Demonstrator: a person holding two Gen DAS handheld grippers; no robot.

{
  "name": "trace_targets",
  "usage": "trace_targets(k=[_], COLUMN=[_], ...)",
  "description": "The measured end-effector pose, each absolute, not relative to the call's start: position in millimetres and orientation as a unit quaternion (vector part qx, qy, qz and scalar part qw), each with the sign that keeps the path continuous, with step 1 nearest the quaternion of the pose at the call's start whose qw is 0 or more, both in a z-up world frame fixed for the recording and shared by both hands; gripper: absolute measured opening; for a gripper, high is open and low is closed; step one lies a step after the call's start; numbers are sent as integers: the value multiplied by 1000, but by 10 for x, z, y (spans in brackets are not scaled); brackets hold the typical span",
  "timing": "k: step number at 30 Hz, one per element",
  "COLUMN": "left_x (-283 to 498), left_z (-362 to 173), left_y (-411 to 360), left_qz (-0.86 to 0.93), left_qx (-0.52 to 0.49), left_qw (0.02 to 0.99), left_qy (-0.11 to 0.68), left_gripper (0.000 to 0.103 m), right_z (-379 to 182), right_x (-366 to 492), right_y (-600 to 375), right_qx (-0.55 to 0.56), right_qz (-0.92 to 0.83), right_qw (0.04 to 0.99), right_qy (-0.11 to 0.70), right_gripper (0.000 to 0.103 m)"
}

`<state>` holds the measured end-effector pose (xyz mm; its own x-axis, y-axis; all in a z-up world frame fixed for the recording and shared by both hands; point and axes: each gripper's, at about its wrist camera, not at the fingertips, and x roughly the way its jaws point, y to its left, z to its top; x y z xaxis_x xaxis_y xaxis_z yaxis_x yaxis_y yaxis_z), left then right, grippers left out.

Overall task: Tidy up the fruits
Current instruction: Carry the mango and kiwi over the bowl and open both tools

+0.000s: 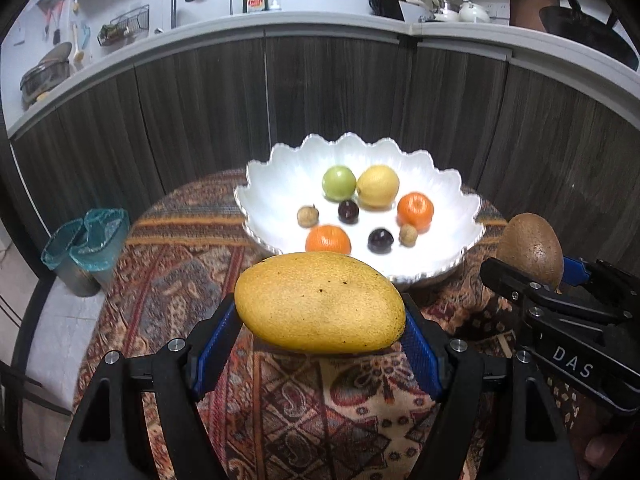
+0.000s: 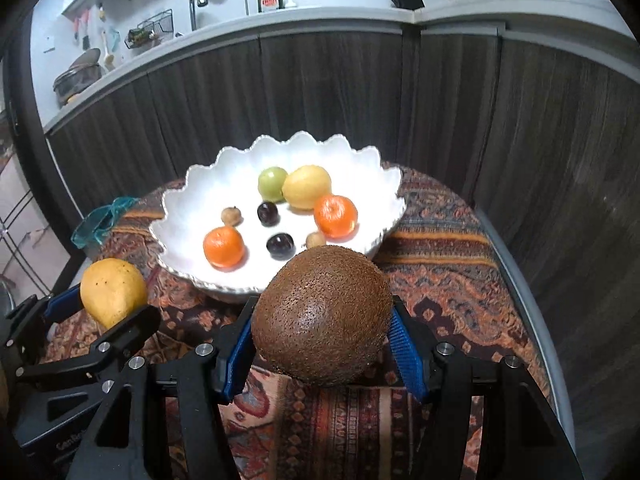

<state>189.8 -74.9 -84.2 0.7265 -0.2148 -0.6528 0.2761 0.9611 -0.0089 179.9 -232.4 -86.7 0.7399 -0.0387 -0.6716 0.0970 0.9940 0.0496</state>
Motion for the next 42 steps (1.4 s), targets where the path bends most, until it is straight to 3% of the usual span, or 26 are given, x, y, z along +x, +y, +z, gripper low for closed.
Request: trace_targets(k=[16, 42], left_x=[2400, 2994], left_z=[-598, -957], left_y=[-785, -844], left_qz=[-129, -113], left_qx=[55, 66], left_qw=[942, 929], left_qy=[306, 348], left_gripper=[76, 77], right_z=[-598, -897], right_x=[2144, 2636], right_y=[-2325, -2320], right_qx=[28, 34], right_qz=[-46, -62], right_qw=[942, 925], right_qy=[331, 374], right_gripper=[62, 62])
